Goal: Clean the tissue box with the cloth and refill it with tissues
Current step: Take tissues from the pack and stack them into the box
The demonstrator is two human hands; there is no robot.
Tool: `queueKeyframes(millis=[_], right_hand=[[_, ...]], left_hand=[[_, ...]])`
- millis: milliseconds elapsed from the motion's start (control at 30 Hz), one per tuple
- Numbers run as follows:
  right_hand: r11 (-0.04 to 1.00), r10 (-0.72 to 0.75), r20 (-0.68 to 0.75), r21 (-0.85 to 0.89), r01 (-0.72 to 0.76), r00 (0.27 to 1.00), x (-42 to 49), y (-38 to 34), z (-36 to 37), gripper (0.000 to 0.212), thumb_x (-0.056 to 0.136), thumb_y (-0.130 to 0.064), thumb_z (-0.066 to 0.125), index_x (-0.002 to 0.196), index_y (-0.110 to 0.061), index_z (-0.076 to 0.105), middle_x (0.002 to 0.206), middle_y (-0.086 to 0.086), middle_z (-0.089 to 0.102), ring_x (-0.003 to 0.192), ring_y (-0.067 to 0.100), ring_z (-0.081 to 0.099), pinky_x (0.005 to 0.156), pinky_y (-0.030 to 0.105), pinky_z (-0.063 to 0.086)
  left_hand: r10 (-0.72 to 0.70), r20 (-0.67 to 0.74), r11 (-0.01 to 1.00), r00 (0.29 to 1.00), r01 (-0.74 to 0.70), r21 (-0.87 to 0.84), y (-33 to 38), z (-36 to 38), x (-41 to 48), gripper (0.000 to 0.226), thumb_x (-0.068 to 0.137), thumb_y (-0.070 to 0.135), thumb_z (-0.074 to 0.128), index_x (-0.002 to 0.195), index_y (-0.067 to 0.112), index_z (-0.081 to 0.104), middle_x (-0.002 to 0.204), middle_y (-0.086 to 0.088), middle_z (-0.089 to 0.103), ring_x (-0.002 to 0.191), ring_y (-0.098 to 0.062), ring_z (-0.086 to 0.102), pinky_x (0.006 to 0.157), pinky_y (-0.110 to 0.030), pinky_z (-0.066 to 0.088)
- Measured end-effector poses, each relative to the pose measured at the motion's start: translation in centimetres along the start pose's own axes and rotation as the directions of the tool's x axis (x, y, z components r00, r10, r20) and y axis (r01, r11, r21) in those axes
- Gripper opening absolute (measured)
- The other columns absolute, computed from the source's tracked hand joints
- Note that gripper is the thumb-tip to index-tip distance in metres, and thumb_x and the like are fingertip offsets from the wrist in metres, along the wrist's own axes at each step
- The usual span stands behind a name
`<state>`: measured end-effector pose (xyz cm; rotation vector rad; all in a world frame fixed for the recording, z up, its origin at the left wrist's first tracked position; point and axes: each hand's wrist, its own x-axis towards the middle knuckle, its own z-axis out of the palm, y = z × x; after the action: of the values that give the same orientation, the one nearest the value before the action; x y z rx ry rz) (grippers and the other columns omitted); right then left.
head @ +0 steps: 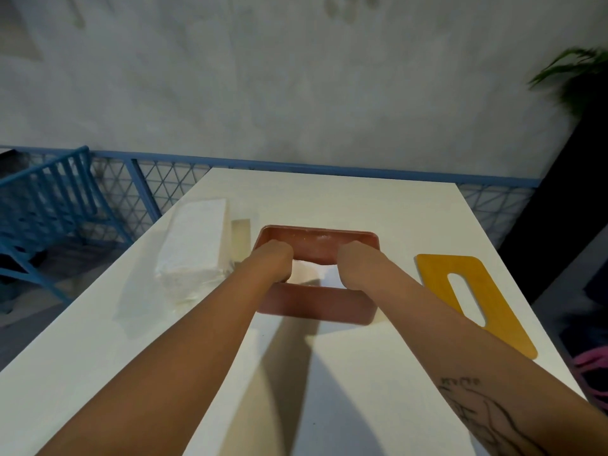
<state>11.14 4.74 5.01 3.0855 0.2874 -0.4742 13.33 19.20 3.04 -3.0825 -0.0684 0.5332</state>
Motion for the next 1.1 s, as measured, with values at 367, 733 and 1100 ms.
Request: queueKeyframes(millis=[367,733,1100], right_hand=[[0.997,-0.053,-0.311,-0.069,0.033,0.949,-1.5,-1.5,-1.0,0.025,0.088,-0.012,0.048,0.106,-0.015,0.065,0.104,0.003,0.065,0.096,0.024,0.064,0.070,0.029,0.045],[0.892,-0.330,-0.546,0.087,0.443,0.770,-5.5,-9.5,2.0,0.022,0.090,-0.020,0.047,0.096,-0.019,0.068,0.098,0.003,0.063,0.096,0.022,0.060,0.074,0.032,0.049],[0.884,-0.460,-0.543,-0.208,0.418,0.702,-1.8,-16.8,6.2,0.017,0.053,-0.022,0.082,0.057,-0.036,0.072,0.108,0.005,0.066,0.095,0.028,0.064,0.074,0.041,0.050]], left_hand=[[0.151,-0.436,0.959,0.887,-0.239,-0.154,-1.7,-0.4,-2.7,0.019,0.087,0.021,0.060,0.101,0.011,0.067,0.124,-0.006,0.049,0.109,-0.022,0.051,0.089,-0.033,0.047],[-0.227,-0.767,0.821,0.601,-0.305,-0.482,-11.5,4.5,-9.3,0.032,0.083,0.001,0.057,0.111,0.015,0.063,0.113,-0.001,0.058,0.097,-0.018,0.056,0.077,-0.019,0.038],[-0.233,-0.669,0.852,0.706,-0.184,-0.490,-18.8,8.5,-7.9,0.047,0.075,0.013,0.071,0.119,0.012,0.055,0.121,-0.005,0.056,0.107,-0.025,0.052,0.090,-0.029,0.037]])
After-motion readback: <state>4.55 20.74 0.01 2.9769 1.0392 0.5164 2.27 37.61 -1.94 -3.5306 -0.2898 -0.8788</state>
